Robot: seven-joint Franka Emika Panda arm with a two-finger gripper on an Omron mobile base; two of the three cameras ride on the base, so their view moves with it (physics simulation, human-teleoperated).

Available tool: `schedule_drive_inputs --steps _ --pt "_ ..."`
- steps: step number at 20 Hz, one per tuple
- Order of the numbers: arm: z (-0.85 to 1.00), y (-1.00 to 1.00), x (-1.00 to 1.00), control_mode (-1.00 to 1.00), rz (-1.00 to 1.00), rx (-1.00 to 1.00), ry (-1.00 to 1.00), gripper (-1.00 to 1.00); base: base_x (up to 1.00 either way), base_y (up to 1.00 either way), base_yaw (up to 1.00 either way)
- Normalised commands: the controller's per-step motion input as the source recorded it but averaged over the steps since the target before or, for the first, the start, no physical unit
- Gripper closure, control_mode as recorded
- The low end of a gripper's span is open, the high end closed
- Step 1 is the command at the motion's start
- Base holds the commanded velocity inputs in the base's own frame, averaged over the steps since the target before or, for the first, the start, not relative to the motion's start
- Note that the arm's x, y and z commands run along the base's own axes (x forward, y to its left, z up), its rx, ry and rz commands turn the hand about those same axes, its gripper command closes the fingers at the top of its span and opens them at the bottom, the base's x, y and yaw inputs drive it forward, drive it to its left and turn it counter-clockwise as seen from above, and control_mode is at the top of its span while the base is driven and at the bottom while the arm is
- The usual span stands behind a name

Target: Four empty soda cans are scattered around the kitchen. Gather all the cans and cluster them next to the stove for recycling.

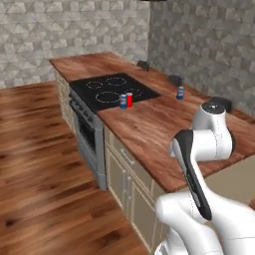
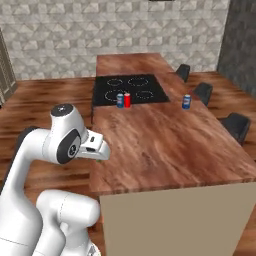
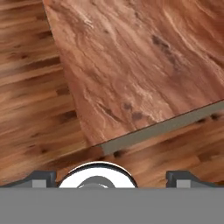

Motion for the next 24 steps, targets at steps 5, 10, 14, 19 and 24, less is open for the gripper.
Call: schedule_drive_inputs --steps 5,10,14,19,24 --pt "0.00 0.00 0.00 1.00 0.00 0.00 0.00 -1.00 -0.05 -1.00 0.38" --pt "0.00 0.00 0.00 1.00 0.00 0.00 0.00 -1.00 -0.29 -1.00 0.29" --pt "0.00 0.00 0.00 1.00 0.00 0.00 0.00 -1.00 -0.31 -1.00 0.24" --pt "0.00 0.00 0.00 1.00 0.00 0.00 0.00 -1.00 -0.25 -1.00 0.30" --pt "0.00 0.00 0.00 1.00 0.00 0.00 0.00 -1.00 -0.23 -1.00 0.40"
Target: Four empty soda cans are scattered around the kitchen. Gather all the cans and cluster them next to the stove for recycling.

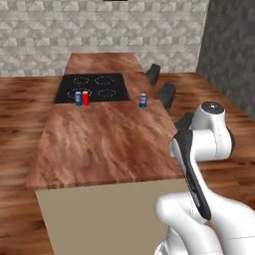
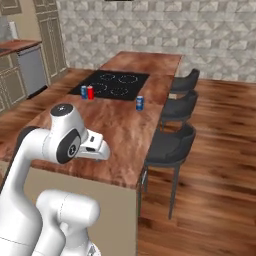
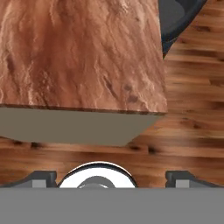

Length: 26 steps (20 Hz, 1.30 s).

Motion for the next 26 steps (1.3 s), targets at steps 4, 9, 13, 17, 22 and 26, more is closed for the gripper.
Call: schedule_drive_inputs --steps 4,9,13,17,22,26 --pt "0.00 0.00 0.00 1.00 0.00 0.00 0.00 -1.00 -0.28 -1.00 0.51" --pt "0.00 0.00 0.00 1.00 0.00 0.00 0.00 -1.00 -0.28 -1.00 0.57" --pt "0.00 0.00 0.00 1.00 0.00 0.00 0.00 -1.00 -0.24 -1.00 0.58" --pt "0.00 0.00 0.00 1.00 0.00 0.00 0.00 -1.00 -0.02 -1.00 0.56" --pt "0.00 0.00 0.00 1.00 0.00 0.00 0.00 -1.00 0.00 -1.00 0.54" --pt "0.00 0.00 0.00 1.00 0.00 0.00 0.00 -1.00 0.00 -1.00 0.53"
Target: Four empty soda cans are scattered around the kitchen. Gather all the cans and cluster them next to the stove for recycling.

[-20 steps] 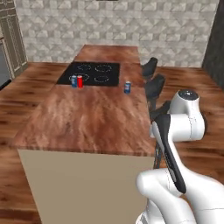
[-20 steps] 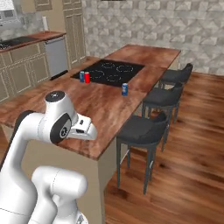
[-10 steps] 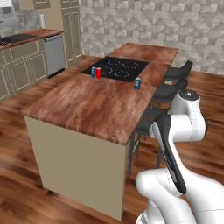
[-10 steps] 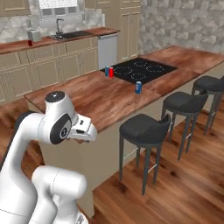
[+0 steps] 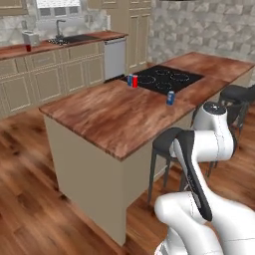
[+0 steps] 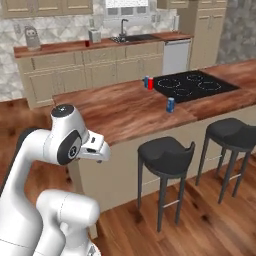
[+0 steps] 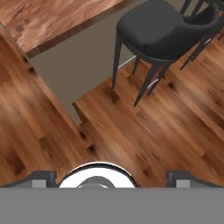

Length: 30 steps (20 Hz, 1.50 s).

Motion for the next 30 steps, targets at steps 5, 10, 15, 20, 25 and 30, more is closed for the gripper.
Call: schedule_drive_inputs --steps 5,10,15,20,25,30 --pt "0.00 0.00 0.00 1.00 0.00 0.00 0.00 -1.00 0.02 -1.00 0.48" --pt "0.00 0.00 0.00 1.00 0.00 0.00 0.00 -1.00 0.10 -1.00 0.42" --pt "0.00 0.00 0.00 1.00 0.00 0.00 0.00 -1.00 0.09 -1.00 0.40" --pt "0.00 0.00 0.00 1.00 0.00 0.00 0.00 -1.00 0.23 -0.93 0.32" --pt "0.00 0.00 0.00 1.00 0.00 0.00 0.00 -1.00 0.05 -0.67 0.18" --pt "0.00 0.00 0.00 1.00 0.00 0.00 0.00 -1.00 -0.01 -0.50 0.03"
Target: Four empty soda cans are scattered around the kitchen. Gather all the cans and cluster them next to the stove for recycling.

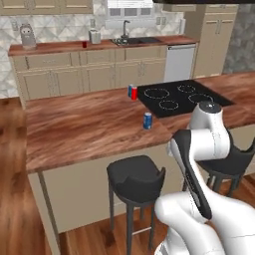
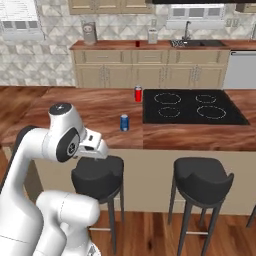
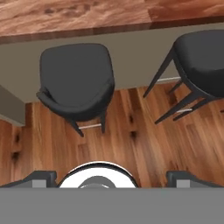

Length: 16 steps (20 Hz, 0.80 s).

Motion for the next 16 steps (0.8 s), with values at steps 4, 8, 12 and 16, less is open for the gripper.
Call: schedule_drive_inputs --steps 4,8,12,16 --pt "0.00 0.00 0.00 1.00 0.00 0.00 0.00 -1.00 0.30 -0.71 0.10" --pt "0.00 0.00 0.00 1.00 0.00 0.00 0.00 -1.00 0.16 -0.45 0.07" --pt "0.00 0.00 0.00 1.00 0.00 0.00 0.00 -1.00 0.16 -0.07 0.03" --pt "0.00 0.00 0.00 1.00 0.00 0.00 0.00 -1.00 0.46 -0.04 0.18"
